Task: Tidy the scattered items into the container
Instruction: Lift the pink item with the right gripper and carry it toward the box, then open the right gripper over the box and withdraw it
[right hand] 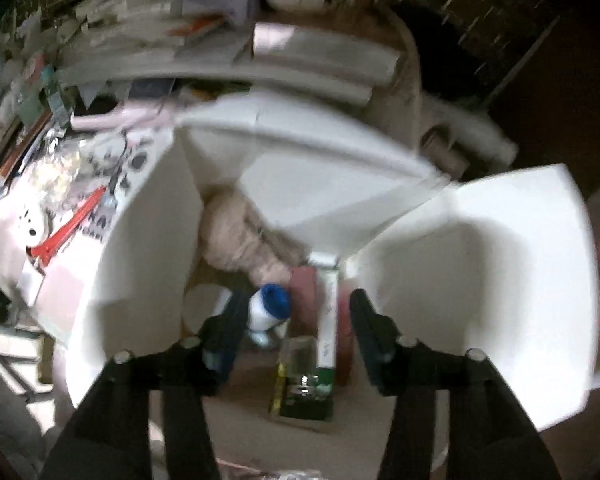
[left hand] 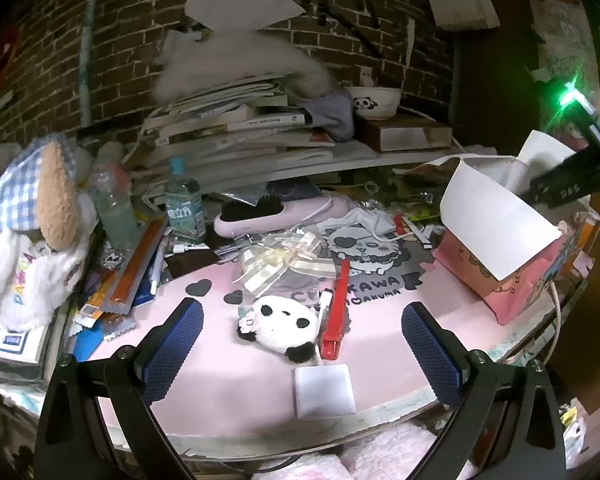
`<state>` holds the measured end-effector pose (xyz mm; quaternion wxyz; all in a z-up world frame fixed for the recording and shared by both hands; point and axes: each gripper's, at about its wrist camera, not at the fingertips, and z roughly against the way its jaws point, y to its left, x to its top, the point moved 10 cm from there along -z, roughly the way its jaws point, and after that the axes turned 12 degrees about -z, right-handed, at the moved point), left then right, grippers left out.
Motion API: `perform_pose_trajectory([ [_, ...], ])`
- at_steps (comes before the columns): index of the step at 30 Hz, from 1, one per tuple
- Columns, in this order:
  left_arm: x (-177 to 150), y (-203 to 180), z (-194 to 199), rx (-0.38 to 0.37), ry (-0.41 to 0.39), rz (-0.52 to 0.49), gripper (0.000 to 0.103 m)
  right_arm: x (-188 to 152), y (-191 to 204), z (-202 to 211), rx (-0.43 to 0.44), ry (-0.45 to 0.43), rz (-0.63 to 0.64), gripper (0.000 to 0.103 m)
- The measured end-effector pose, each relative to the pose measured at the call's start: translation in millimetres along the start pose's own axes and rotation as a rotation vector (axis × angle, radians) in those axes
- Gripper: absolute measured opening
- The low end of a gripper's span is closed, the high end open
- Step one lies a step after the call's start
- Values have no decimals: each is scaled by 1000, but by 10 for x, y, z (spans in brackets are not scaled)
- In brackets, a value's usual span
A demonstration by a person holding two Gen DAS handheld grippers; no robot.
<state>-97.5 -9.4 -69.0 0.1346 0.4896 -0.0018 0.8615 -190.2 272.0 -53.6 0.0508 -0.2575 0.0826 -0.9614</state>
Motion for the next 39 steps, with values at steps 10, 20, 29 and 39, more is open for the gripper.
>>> perform_pose_trajectory([
  [10,-279,215,-44,-16,7,57,99,97,710,1067,180,-578,-5,101],
  [20,-464,369,-207,27,14,32,99,-509,1906,1124,627,-654,26,103],
  [29,-437,305,-530,-2,42,14,99,-1127,2212,795,478,-771,98,103],
  [39,-502,462,-647,107,99,-1,99,-1263,2315,823,501,-788,141,103],
])
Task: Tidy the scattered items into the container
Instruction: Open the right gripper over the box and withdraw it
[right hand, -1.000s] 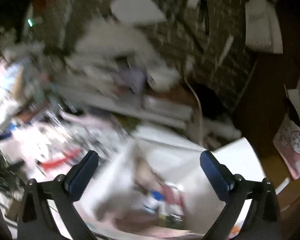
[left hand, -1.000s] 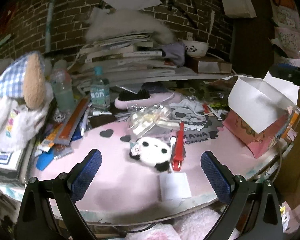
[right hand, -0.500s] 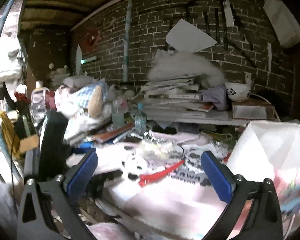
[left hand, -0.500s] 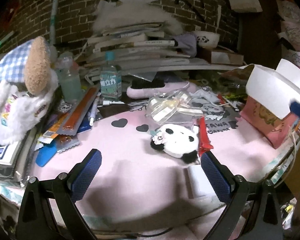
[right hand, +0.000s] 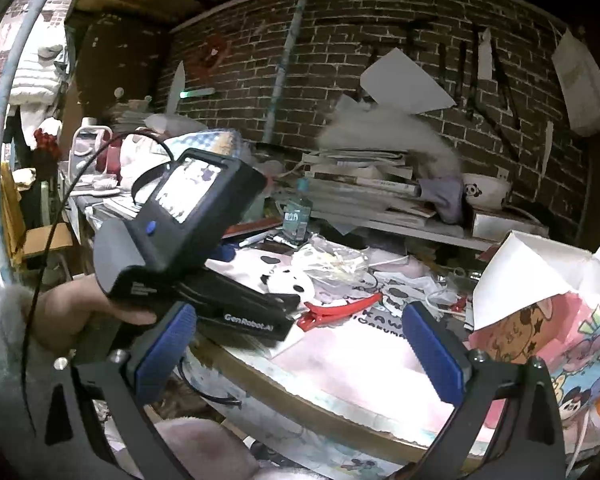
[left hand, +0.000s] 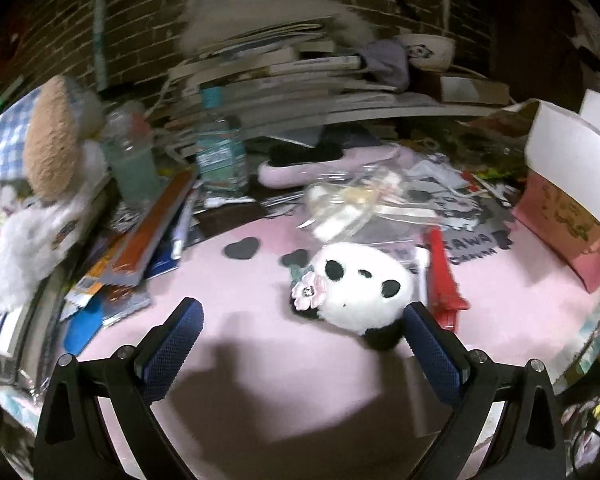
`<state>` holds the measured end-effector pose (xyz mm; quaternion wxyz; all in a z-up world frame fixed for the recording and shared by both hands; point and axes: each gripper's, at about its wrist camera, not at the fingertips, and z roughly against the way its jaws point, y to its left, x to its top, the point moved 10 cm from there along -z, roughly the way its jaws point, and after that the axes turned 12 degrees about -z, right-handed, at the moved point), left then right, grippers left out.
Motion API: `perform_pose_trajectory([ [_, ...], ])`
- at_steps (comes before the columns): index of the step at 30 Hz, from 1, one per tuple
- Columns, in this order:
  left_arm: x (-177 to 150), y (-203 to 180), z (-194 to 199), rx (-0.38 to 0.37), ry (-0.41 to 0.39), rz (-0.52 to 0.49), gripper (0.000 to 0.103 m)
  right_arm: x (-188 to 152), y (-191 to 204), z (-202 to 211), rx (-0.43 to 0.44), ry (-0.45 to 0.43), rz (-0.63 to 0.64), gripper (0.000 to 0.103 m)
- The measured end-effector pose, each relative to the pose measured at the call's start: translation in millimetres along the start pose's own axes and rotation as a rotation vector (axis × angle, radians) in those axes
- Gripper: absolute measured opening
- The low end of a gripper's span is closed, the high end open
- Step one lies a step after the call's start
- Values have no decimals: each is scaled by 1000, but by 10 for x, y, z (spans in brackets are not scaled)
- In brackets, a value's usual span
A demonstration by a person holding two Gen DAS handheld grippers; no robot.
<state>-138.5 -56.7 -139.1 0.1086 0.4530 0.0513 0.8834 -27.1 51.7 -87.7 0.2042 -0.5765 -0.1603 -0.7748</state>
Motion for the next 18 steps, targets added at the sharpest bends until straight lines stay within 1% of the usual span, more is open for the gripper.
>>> perform_pose_trajectory([
  [2,-4,65,36,-23,-21,30,99,-15,-40,-9,-1,7,-18,103],
  [5,36,62,55,-58,-42,39,99,-17,-89,-19,3,16,-44,103],
  [9,106,-83,-2,-81,-42,7,99,-27,-96,-30,3,23,-51,103],
  [13,165,-188,-94,-97,-29,21,98,-37,-130,-45,8,36,-74,103],
  [15,155,-194,-152,-84,-7,30,93,-35,-159,-55,5,41,-84,103],
  [16,149,-188,-154,-86,-9,39,85,-35,-178,-57,2,42,-90,103],
  [17,137,-176,-166,-97,-3,57,71,-33,-194,-56,2,42,-95,103],
  [18,118,-163,-183,-104,7,69,63,-31,-211,-54,1,42,-101,103],
])
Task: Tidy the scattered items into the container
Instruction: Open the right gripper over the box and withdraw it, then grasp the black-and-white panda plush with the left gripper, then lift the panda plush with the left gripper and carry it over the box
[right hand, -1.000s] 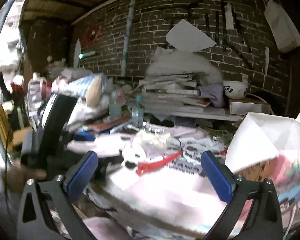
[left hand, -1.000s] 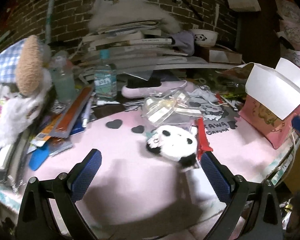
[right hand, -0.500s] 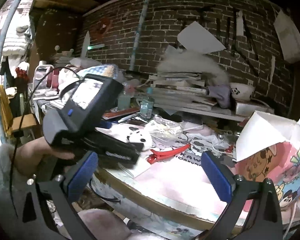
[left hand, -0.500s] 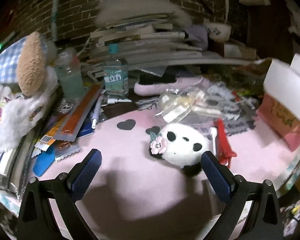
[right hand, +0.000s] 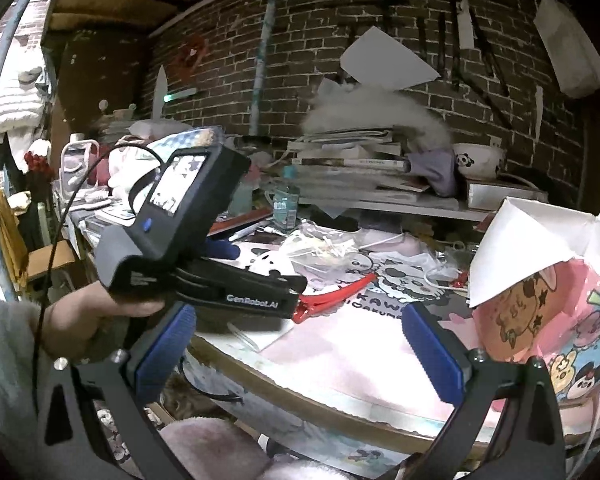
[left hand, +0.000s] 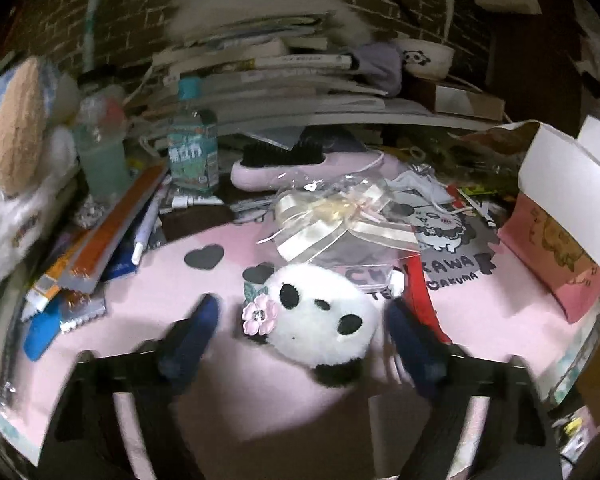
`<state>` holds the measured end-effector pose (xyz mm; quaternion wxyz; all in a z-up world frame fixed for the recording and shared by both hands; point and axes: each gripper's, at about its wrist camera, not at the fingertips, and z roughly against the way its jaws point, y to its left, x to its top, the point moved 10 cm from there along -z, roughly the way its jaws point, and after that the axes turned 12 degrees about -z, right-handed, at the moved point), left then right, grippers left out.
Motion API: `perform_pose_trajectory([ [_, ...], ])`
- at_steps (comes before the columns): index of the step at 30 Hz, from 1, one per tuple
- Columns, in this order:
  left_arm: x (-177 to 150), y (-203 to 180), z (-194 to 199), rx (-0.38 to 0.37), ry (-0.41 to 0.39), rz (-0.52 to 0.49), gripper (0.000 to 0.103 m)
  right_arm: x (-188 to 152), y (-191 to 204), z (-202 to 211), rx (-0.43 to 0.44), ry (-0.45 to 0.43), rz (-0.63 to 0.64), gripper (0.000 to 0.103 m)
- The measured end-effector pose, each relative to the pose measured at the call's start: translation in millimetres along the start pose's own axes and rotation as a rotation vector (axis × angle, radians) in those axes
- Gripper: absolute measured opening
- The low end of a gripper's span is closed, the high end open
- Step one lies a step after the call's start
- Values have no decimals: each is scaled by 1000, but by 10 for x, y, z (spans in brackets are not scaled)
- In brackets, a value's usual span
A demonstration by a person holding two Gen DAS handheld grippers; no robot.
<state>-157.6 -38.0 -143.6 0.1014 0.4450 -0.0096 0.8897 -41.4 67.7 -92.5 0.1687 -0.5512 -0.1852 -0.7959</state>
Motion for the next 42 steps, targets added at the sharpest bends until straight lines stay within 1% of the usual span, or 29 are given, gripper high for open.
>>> perform_pose_trajectory([
  [1,-27,6,-27,-14,17,11,56,2,-18,1,-1,0,-5,103],
  [4,-30,-5,-25,-12,15,-7,56,-1,-54,-13,4,7,-25,103],
  [6,-32,-2,-24,-12,14,-5,55,-2,-70,-25,7,12,-37,103],
  [8,-36,-3,-20,-13,16,-6,50,-8,-79,-32,9,14,-43,103],
  [10,-36,0,-18,-19,13,-2,48,-11,-81,-37,8,16,-44,103],
  [14,-45,49,39,-31,2,20,47,-15,-87,-40,6,16,-42,103],
  [18,0,110,148,-31,-14,24,46,-18,-132,-73,-18,18,-46,103],
  [21,90,104,274,-52,-45,28,46,-3,-183,-100,-27,17,-65,103],
  [24,238,50,401,-76,-70,14,46,18,-254,-155,-59,16,-72,103],
  [27,453,-86,520,-124,-98,-12,46,10,-314,-214,-76,29,-88,103],
  [30,700,-305,605,-192,-116,-53,46,-14,-361,-254,-79,44,-110,103],
  [33,961,-623,625,-288,-120,-93,46,-28,-413,-258,-81,49,-130,103],
  [36,1212,-1006,659,-401,-123,-155,46,-36,-467,-247,-83,50,-147,103],
  [37,1309,-1168,669,-448,-115,-176,46,-40,-480,-240,-83,51,-153,103],
  [38,1370,-1280,669,-478,-106,-188,46,-42,-494,-232,-82,50,-159,103],
  [42,1559,-1764,628,-576,-26,-264,46,-42,-541,-189,-88,38,-172,103],
])
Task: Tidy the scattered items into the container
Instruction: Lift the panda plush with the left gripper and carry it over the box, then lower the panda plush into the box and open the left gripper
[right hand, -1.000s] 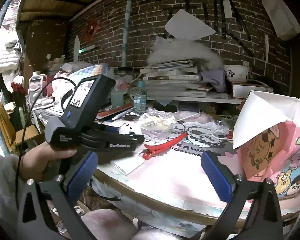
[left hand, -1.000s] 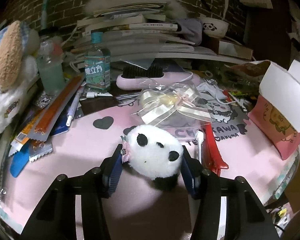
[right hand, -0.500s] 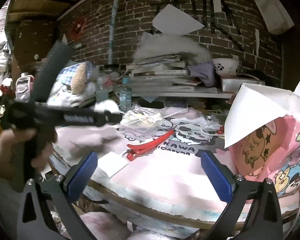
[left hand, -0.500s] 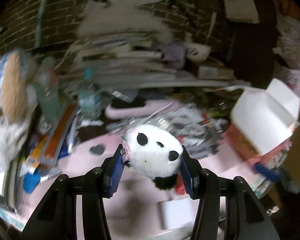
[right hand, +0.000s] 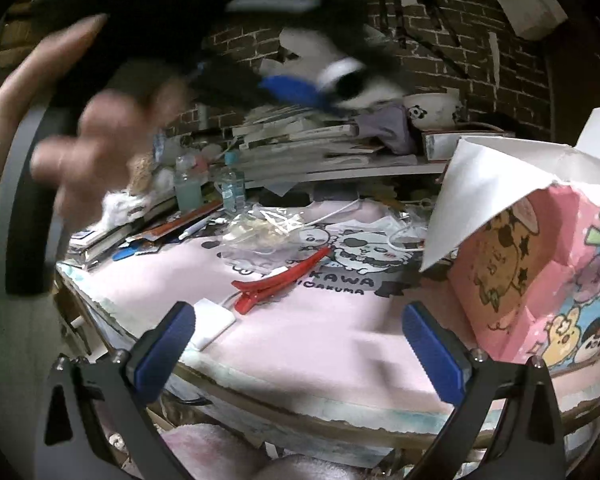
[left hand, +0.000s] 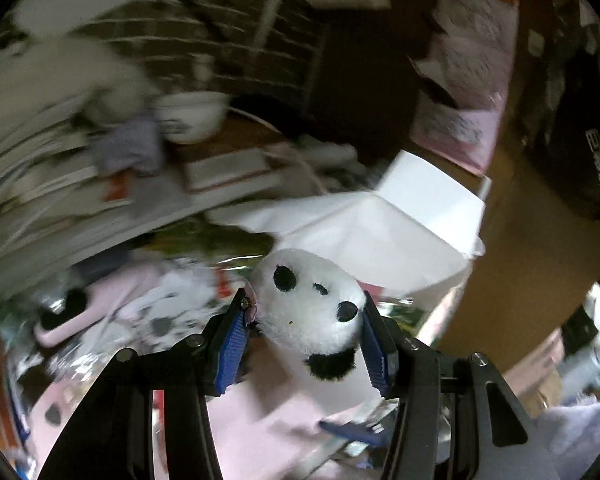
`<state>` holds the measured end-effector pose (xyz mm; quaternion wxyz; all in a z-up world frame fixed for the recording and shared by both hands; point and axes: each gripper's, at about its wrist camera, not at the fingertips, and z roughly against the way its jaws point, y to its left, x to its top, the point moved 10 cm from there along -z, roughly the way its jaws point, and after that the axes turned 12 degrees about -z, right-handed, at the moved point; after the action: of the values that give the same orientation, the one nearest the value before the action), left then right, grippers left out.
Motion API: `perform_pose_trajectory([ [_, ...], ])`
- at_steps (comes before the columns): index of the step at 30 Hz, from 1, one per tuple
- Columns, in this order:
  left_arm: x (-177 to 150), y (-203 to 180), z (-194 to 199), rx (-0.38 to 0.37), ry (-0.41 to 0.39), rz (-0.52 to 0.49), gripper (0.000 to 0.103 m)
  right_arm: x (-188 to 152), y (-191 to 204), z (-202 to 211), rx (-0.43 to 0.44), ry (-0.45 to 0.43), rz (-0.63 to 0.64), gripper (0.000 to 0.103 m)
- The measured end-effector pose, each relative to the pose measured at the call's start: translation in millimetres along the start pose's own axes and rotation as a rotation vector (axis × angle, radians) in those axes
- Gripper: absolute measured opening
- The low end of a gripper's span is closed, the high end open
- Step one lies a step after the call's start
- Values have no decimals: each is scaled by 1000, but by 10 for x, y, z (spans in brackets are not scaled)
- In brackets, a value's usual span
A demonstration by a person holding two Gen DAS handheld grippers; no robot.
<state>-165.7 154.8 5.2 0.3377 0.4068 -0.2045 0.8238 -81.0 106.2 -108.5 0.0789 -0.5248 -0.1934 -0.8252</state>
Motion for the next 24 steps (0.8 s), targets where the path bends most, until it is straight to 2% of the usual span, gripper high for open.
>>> perform_pose_trajectory([
  [2,112,-177,-170,-61,63,-35,47,-3,-13,9,4,0,-7,103],
  [7,159,-365,-489,-78,215,-88,47,-13,-20,22,24,3,-24,103],
  [10,155,-457,-704,-53,321,-142,47,-17,-14,39,30,-1,-21,103],
  [12,149,-517,-814,-65,372,-155,47,-18,-20,51,32,-7,-22,103],
  [19,157,-681,-1101,-61,488,-231,47,0,-135,24,43,-1,-81,103],
  [24,41,-620,-1261,-20,561,-250,48,26,-197,38,34,-9,-96,103],
])
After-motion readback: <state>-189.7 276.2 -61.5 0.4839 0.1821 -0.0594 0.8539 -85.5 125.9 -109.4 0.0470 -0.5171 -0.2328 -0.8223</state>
